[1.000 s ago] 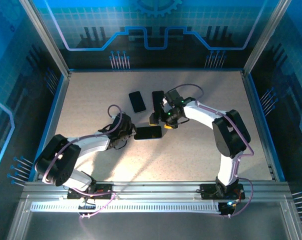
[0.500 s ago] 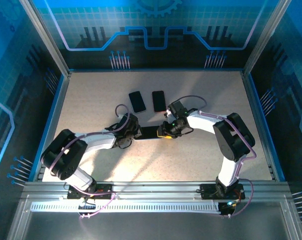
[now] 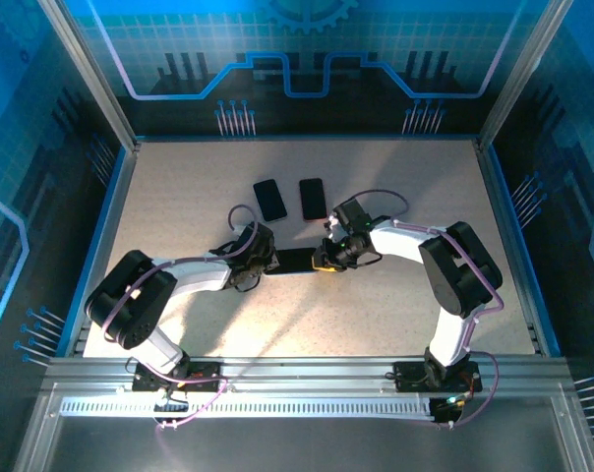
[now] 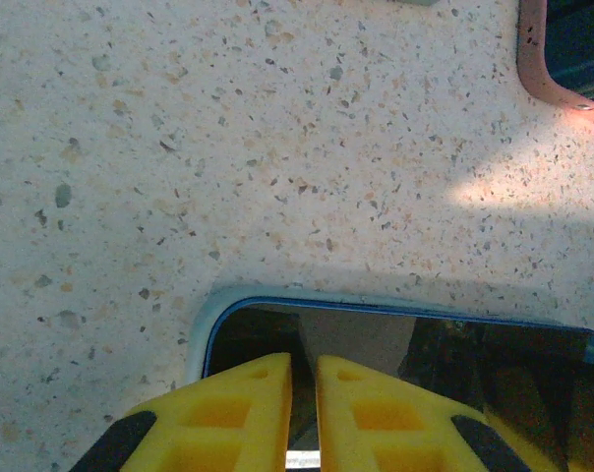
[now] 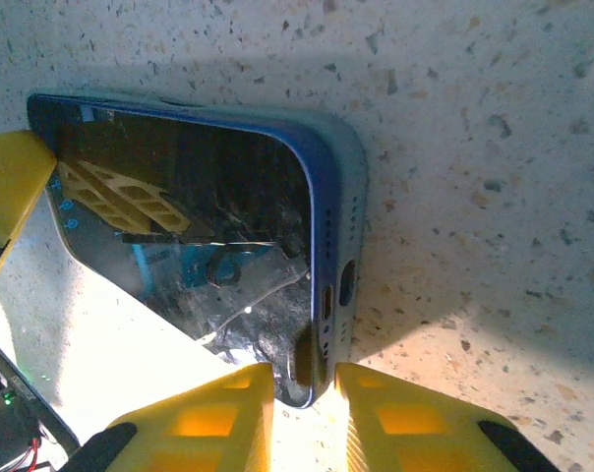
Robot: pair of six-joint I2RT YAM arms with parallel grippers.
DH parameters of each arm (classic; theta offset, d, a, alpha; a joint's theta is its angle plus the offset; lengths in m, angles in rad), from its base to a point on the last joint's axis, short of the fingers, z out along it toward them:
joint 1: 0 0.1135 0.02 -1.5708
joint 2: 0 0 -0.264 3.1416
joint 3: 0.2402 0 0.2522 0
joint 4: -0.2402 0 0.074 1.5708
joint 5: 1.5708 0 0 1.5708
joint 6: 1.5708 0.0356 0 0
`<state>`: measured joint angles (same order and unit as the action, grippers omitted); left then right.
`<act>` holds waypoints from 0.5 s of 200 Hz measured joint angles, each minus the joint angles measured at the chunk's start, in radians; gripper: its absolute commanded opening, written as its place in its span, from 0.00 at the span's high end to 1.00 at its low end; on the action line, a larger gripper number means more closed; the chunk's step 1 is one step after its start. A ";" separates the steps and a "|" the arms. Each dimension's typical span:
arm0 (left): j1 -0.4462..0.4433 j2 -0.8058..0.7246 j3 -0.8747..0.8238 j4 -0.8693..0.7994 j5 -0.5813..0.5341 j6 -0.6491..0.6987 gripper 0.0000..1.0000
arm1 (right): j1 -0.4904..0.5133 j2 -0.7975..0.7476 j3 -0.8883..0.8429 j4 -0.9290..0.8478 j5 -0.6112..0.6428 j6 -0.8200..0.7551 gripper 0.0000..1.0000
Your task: Put the phone into the phone case
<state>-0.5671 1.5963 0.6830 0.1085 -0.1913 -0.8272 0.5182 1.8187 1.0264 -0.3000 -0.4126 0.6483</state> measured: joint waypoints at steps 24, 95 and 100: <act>0.000 0.000 0.000 -0.001 -0.002 0.004 0.84 | -0.002 0.006 0.000 0.000 -0.001 -0.002 0.77; 0.000 0.002 0.000 -0.002 -0.007 0.015 0.85 | -0.002 0.022 0.003 0.005 -0.014 -0.015 0.79; 0.000 0.002 0.000 -0.002 -0.007 0.015 0.85 | -0.002 0.024 0.005 0.003 -0.014 -0.018 0.79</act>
<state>-0.5671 1.5982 0.6830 0.1070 -0.1982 -0.8120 0.5159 1.8423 1.0317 -0.2970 -0.4263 0.6304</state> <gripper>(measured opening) 0.155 0.214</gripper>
